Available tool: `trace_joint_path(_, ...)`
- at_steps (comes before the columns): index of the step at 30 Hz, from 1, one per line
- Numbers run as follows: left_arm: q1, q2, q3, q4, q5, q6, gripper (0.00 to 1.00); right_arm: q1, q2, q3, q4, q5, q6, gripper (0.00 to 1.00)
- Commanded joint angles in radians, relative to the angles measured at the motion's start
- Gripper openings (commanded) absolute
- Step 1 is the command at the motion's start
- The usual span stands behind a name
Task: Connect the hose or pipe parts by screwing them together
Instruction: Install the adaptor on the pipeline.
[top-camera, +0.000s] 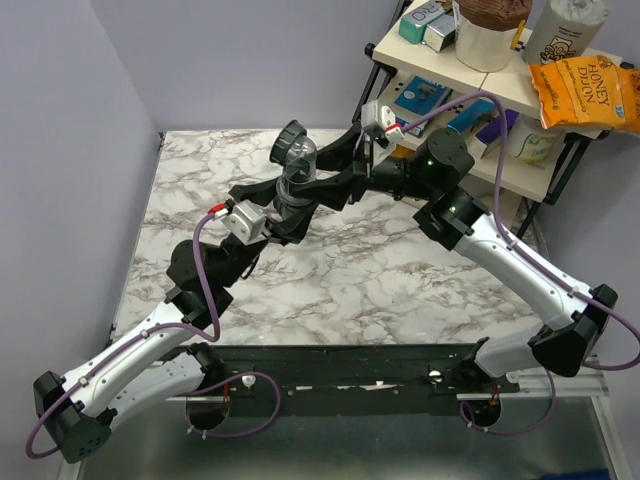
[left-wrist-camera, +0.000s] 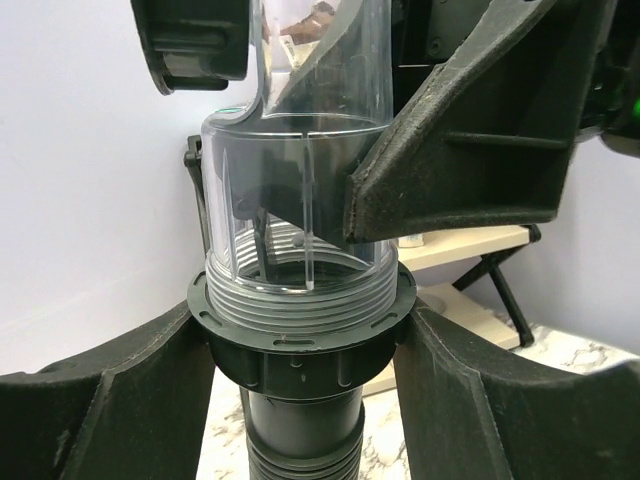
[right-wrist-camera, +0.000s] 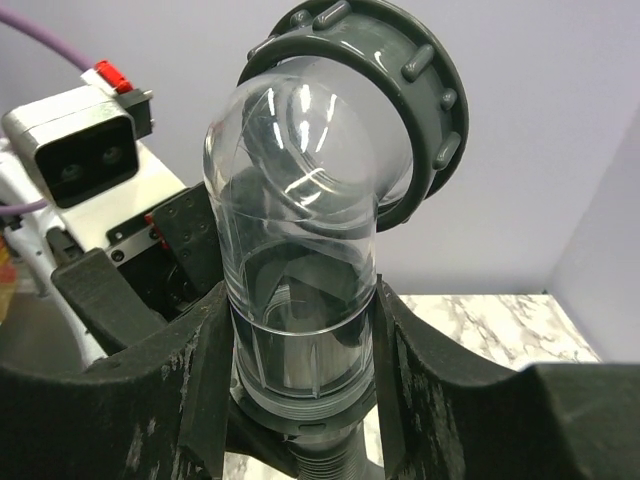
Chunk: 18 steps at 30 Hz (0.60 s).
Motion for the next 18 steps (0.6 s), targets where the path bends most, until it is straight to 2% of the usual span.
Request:
trace_joint_path(1,-0.002,-0.037,0.062,0.264,0.017,0.083,0.00,0.045,0.009,-0.122,-0.216,0.154,-0.019,0.01)
trace_joint_path(9,0.000,-0.040,0.055,0.265,0.004,0.096,0.00,0.195,-0.034,-0.228,-0.256,0.567,-0.070,0.01)
trace_joint_path(11,0.000,-0.043,0.054,0.262,0.000,0.100,0.00,0.223,-0.031,-0.248,-0.259,0.626,-0.076,0.01)
trace_joint_path(17,0.000,-0.044,0.052,0.255,-0.006,0.104,0.00,0.309,-0.016,-0.255,-0.306,0.879,-0.070,0.01)
trace_joint_path(18,0.000,-0.043,0.052,0.254,-0.008,0.103,0.00,0.329,-0.001,-0.234,-0.321,0.966,-0.062,0.01)
